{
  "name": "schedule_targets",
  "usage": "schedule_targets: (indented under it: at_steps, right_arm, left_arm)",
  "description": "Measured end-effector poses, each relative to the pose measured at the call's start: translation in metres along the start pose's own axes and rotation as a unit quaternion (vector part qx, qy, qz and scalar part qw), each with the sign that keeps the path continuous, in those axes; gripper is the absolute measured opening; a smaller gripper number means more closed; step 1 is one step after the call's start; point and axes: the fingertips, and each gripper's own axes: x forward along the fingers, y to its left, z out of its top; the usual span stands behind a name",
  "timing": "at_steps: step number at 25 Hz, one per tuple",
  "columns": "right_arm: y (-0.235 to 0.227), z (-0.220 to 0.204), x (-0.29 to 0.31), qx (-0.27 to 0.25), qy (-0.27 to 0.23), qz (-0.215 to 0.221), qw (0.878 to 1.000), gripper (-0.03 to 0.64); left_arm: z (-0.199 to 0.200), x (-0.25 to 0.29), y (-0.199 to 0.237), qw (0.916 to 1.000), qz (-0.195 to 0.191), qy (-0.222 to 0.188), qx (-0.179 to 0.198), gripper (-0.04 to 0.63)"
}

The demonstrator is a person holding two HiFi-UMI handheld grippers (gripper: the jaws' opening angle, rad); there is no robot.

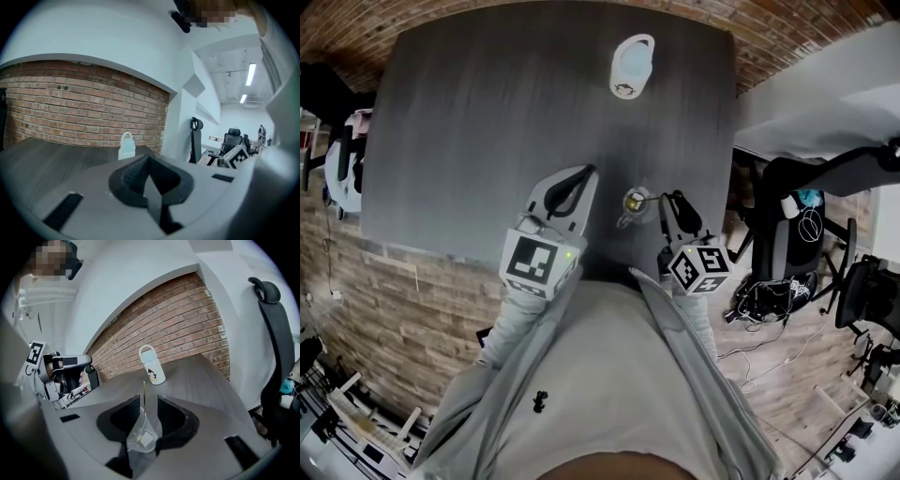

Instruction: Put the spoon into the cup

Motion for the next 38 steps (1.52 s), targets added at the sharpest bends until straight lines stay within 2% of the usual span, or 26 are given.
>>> schedule_targets:
  at_steps: [10,17,28,38]
  right_arm:
    - [0.003,0.013,-0.002,-0.004,-0.015,0.005,1.0,0.127]
    - [0.01,0.049,-0.014,-0.041,-0.059,0.003,0.997,0.132]
    - [0.024,0.112,-0.037,-0.098,-0.128,-0.002,0.987,0.133]
    - [0.032,0.153,-0.071,-0.137,-0.18,-0.018,0.974,0.132]
  left_arm:
    - [0.004,-0.001,0.001,0.9999,0.007,-0.008,0.0,0.02]
    - [0.016,-0.003,0.001,0.9997,0.009,-0.024,0.005,0.02]
    - [0.037,-0.011,0.002,0.9988,0.012,-0.046,0.015,0.02]
    - [0.051,-0.016,-0.001,0.998,0.008,-0.058,0.023,0.02]
